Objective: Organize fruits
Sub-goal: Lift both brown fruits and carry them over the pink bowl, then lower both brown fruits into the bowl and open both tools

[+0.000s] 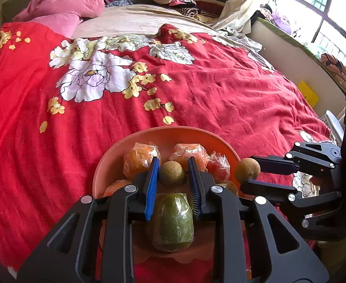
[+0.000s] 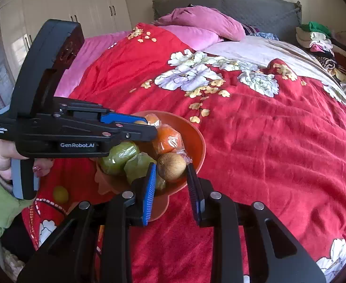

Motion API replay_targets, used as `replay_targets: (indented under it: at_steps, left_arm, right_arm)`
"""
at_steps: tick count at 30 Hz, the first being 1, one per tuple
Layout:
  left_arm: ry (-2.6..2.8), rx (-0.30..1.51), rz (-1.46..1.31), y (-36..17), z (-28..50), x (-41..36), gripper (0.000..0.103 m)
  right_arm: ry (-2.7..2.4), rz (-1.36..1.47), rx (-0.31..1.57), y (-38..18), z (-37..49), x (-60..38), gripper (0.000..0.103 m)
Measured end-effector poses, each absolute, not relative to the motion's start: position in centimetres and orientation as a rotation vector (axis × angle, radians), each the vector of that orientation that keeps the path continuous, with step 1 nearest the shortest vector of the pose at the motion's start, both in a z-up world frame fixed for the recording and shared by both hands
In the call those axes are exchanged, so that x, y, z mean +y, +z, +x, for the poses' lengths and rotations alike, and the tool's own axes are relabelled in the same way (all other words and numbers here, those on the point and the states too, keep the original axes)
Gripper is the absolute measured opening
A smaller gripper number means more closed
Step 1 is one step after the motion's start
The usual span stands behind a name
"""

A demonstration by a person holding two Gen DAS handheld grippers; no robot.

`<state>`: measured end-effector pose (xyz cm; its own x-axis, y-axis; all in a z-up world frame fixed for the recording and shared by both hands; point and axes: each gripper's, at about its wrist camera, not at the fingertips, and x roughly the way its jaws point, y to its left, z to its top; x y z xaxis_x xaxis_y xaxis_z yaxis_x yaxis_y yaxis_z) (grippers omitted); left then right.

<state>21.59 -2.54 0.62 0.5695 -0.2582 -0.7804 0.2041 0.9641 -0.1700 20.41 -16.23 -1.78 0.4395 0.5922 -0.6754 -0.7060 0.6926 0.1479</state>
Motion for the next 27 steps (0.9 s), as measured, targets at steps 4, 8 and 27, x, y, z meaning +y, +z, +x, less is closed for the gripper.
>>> replay_targets:
  at_steps: [4,8,27]
  left_arm:
    - [-0.271,0.926,-0.063,0.6,21.57,-2.55,0.017]
    - [-0.268,0.927,-0.064,0.62,21.67,-2.64,0.017]
    - [-0.27,0.928,-0.067,0.59,21.58,-2.56,0.018]
  right_arm:
    - [0.811,-0.167,0.775,-2.05,20.5,-16.14,0.025]
    - [0.809,-0.164,0.775,-2.11,20.58,-16.1,0.026]
    - [0.815,-0.153,0.777,-2.05,20.42,-16.44,0.039]
